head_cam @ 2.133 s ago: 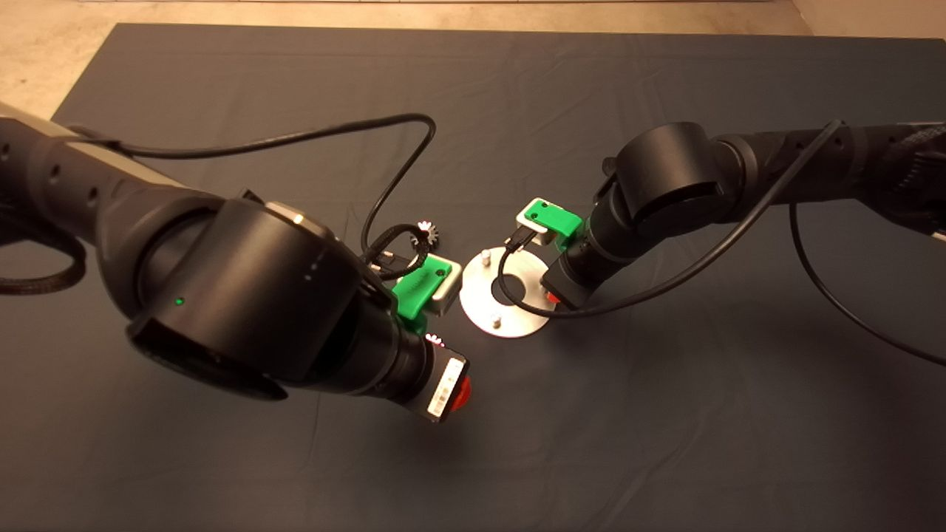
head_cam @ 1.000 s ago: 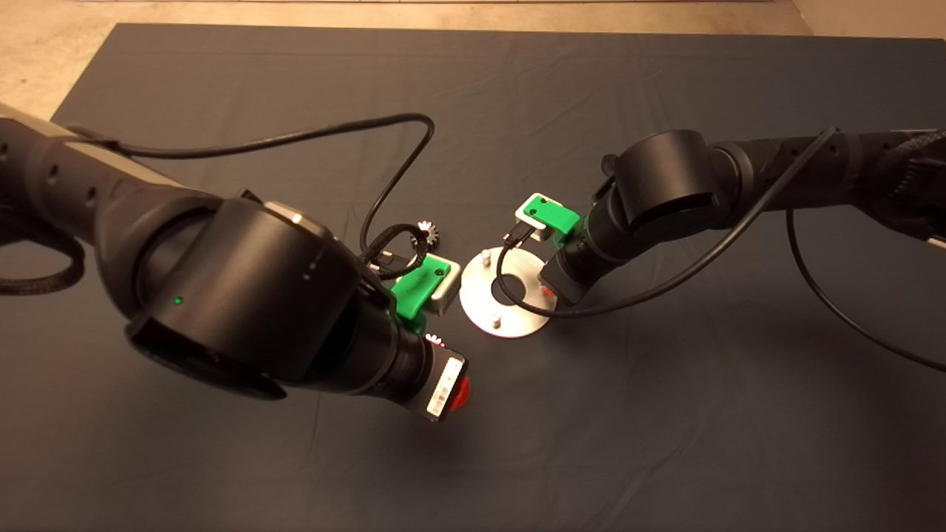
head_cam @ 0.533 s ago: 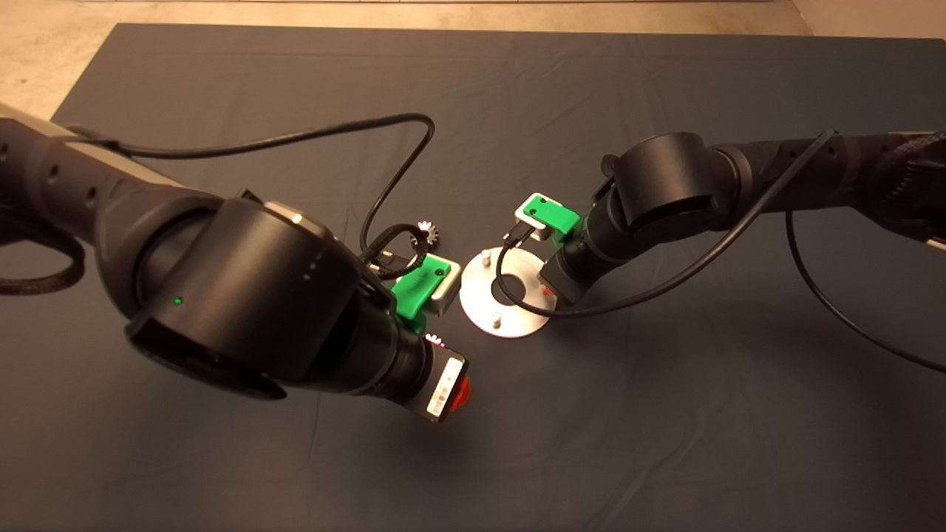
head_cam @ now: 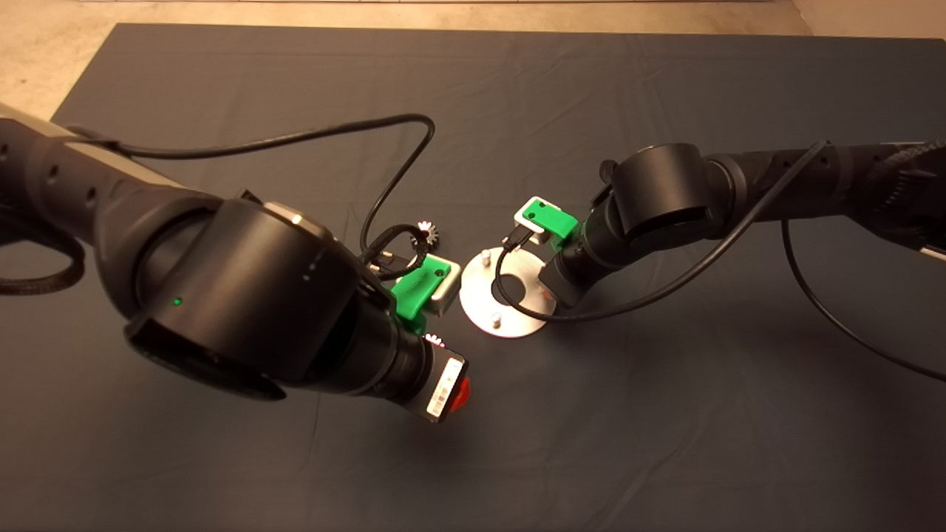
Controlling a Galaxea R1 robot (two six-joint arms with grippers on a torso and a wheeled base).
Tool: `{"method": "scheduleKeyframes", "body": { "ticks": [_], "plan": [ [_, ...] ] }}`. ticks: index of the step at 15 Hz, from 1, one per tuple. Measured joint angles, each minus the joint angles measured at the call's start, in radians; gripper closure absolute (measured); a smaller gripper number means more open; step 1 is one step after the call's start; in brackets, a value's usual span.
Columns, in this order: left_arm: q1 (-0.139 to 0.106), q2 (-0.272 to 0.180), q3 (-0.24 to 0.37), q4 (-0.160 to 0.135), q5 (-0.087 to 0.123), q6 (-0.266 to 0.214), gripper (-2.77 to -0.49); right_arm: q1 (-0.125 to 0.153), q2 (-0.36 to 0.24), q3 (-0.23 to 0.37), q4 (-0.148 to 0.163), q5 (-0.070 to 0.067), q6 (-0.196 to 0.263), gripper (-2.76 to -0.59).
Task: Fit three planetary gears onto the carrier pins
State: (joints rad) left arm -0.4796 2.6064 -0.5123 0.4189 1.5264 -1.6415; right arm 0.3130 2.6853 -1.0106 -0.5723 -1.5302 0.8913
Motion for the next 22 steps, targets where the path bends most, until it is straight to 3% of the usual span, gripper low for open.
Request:
{"method": "scheduleKeyframes", "body": {
  "ticks": [17,22],
  "plan": [
    [0.0,-0.002,0.0,0.0,0.0,0.0,-2.19,0.0,0.0,-0.023,-0.009,0.0,0.02,-0.99],
    [0.0,-0.003,0.0,0.0,0.0,0.0,-2.19,0.0,0.042,-0.032,-0.012,-0.002,0.051,-0.99]
  ]
}}
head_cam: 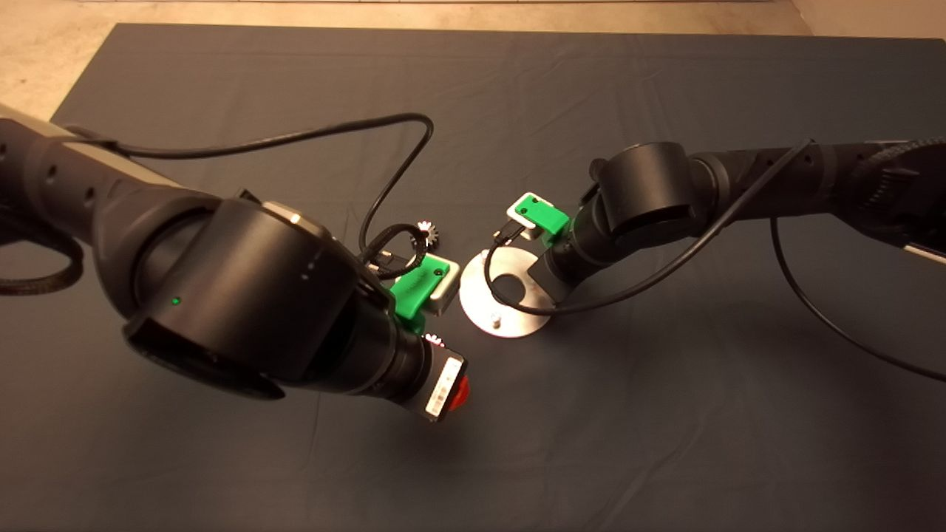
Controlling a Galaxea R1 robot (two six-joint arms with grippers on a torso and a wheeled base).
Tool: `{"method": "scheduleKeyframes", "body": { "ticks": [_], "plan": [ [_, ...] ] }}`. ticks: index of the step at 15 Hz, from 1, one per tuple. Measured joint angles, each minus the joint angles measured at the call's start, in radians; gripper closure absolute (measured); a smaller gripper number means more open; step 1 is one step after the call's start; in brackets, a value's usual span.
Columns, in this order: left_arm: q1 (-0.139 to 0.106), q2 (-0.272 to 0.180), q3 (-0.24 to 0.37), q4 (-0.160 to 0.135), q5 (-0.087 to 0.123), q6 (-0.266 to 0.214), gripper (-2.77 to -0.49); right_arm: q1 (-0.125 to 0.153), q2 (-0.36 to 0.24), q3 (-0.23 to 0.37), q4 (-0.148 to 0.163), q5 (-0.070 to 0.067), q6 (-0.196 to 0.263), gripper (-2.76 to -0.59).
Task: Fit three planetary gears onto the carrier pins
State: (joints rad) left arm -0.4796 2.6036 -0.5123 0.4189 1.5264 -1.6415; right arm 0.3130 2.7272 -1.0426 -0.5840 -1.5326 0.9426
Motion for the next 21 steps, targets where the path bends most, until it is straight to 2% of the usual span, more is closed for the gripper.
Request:
{"method": "scheduleKeyframes", "body": {
  "ticks": [3,21],
  "plan": [
    [0.0,0.0,0.0,0.0,0.0,0.0,-2.19,0.0,0.022,-0.013,0.0,0.003,0.004,-0.99],
    [0.0,-0.004,0.0,0.0,0.0,0.0,-2.19,0.0,0.007,-0.022,-0.003,0.002,0.002,-0.99]
  ]
}}
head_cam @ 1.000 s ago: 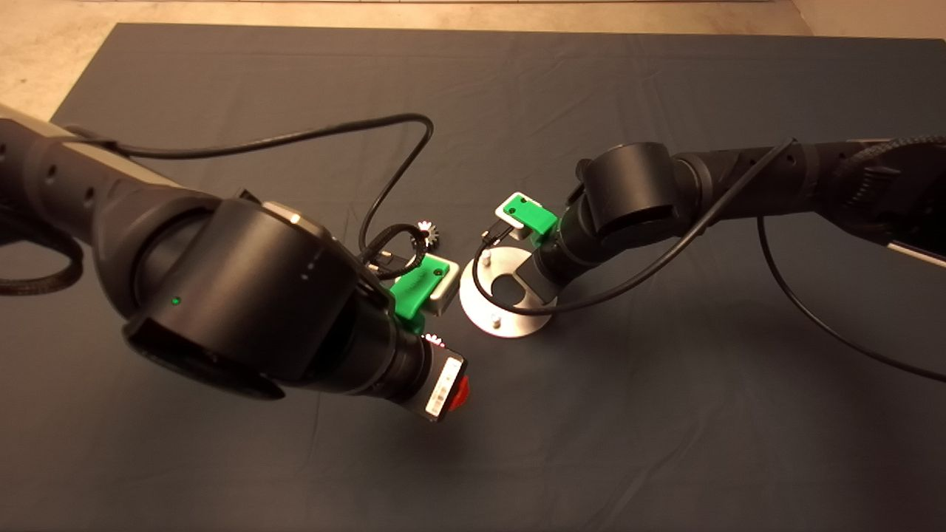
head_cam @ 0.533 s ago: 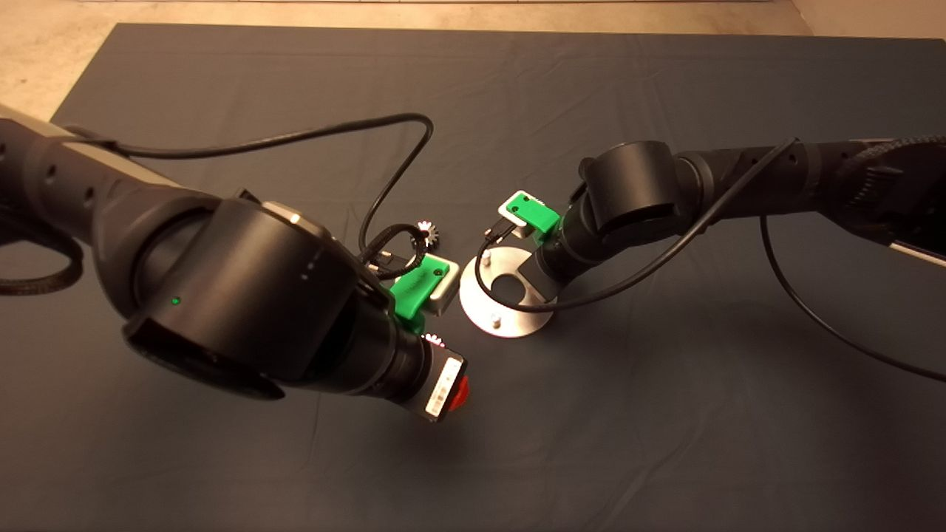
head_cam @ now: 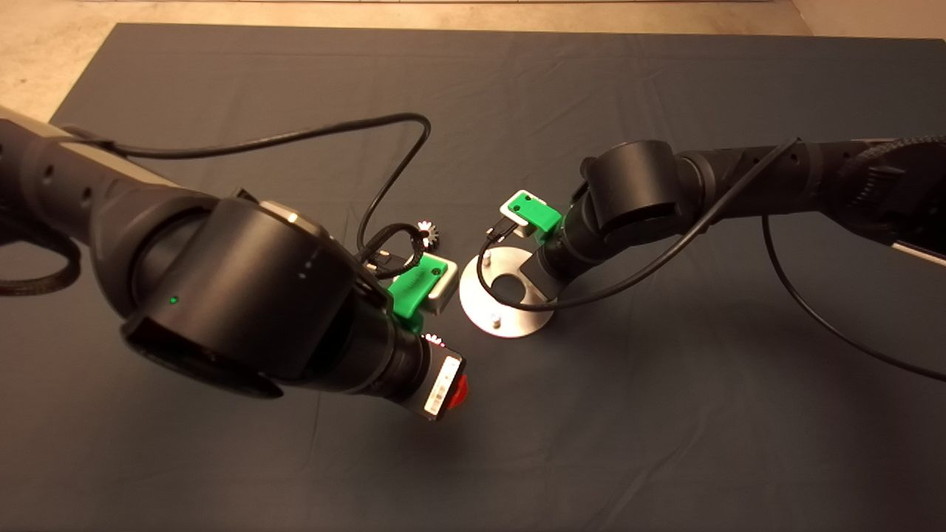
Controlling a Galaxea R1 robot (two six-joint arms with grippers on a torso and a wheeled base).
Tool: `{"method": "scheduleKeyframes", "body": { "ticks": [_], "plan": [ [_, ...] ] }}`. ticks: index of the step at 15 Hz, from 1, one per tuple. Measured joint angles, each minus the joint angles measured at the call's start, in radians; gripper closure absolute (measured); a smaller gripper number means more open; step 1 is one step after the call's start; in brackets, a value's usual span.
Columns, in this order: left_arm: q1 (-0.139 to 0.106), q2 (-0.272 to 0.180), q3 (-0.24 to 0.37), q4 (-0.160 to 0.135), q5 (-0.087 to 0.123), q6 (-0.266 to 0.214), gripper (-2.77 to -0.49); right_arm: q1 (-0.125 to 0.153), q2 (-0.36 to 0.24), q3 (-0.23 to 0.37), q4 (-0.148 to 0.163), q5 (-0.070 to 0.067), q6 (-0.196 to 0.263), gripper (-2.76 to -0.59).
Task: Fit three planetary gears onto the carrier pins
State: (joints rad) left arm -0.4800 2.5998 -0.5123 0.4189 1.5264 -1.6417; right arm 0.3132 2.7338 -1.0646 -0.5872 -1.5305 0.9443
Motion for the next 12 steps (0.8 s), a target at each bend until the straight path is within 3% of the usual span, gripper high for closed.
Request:
{"method": "scheduleKeyframes", "body": {
  "ticks": [12],
  "plan": [
    [0.0,-0.019,0.0,0.0,0.0,0.0,-2.19,0.0,-0.041,0.01,0.0,0.011,0.0,-0.99]
  ]
}}
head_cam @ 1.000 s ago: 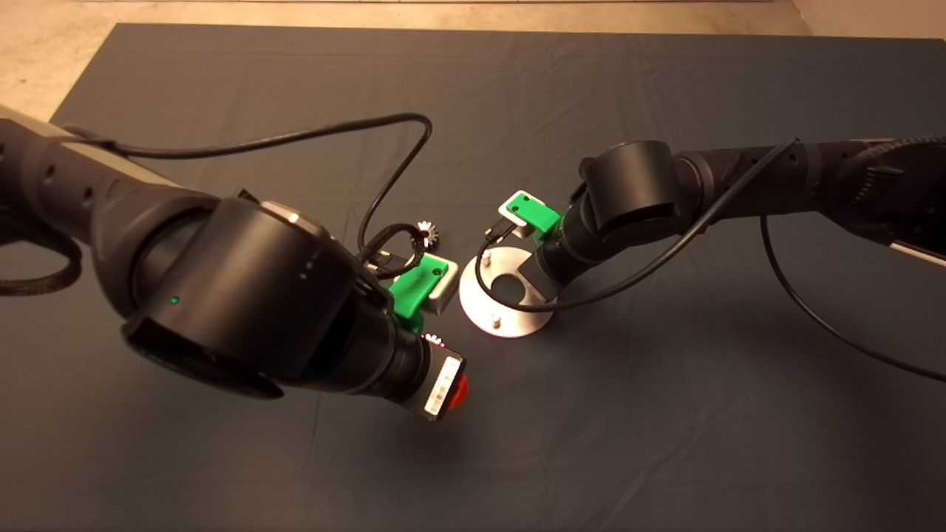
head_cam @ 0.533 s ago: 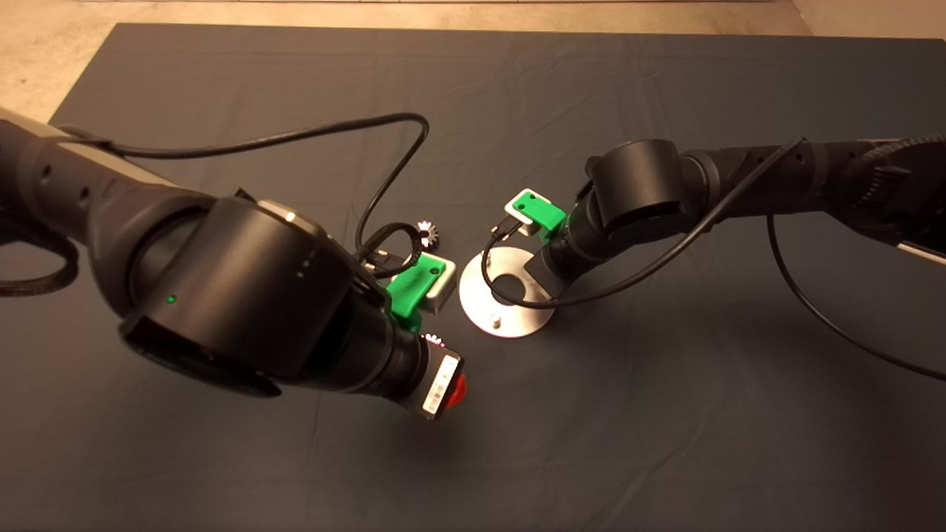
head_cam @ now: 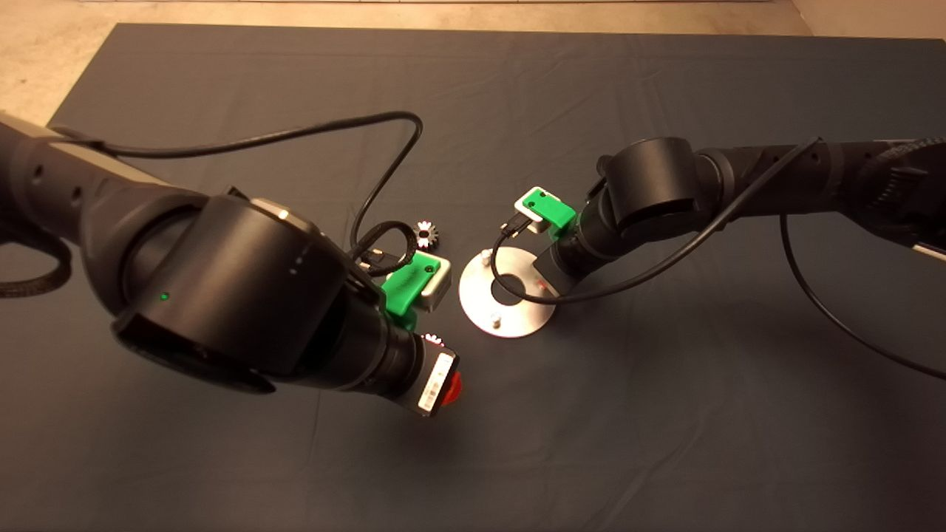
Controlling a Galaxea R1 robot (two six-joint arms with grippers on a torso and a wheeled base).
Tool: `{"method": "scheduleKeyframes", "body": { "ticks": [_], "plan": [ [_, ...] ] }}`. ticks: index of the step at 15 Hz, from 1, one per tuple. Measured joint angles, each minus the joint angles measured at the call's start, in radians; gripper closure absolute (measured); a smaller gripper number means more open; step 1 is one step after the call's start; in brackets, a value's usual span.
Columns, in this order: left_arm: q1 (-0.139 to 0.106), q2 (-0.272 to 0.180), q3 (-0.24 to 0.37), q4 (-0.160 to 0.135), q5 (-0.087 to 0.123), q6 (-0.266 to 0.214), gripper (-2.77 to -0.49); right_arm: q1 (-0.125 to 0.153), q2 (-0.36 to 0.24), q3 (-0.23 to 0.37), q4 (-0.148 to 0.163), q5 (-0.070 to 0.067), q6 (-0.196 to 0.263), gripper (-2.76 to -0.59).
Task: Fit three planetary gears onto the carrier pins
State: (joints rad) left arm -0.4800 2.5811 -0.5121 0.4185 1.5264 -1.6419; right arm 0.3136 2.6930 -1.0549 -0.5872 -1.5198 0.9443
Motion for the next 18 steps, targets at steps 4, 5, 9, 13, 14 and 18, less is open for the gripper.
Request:
{"method": "scheduleKeyframes", "body": {
  "ticks": [4,5,9,13,14,18],
  "plan": [
    [0.0,0.0,0.0,0.0,0.0,0.0,-2.19,-0.001,-0.001,0.008,0.0,-0.005,0.0,-0.99],
    [0.0,0.0,0.0,0.0,0.0,0.0,-2.19,-0.001,0.0,0.009,0.0,-0.007,0.0,-0.99],
    [0.0,0.0,0.0,0.0,0.0,0.0,-2.19,-0.006,0.0,0.015,-0.003,-0.013,0.003,-0.99],
    [0.0,0.0,0.0,0.0,0.0,0.0,-2.19,-0.011,0.0,0.024,-0.01,-0.021,0.003,-0.99],
    [0.0,0.0,0.0,0.0,0.0,0.0,-2.19,-0.011,0.0,0.026,-0.012,-0.021,0.003,-0.99],
    [0.0,0.0,0.0,0.0,0.0,0.0,-2.19,-0.014,0.0,0.029,-0.015,-0.022,0.003,-0.99]
  ]
}}
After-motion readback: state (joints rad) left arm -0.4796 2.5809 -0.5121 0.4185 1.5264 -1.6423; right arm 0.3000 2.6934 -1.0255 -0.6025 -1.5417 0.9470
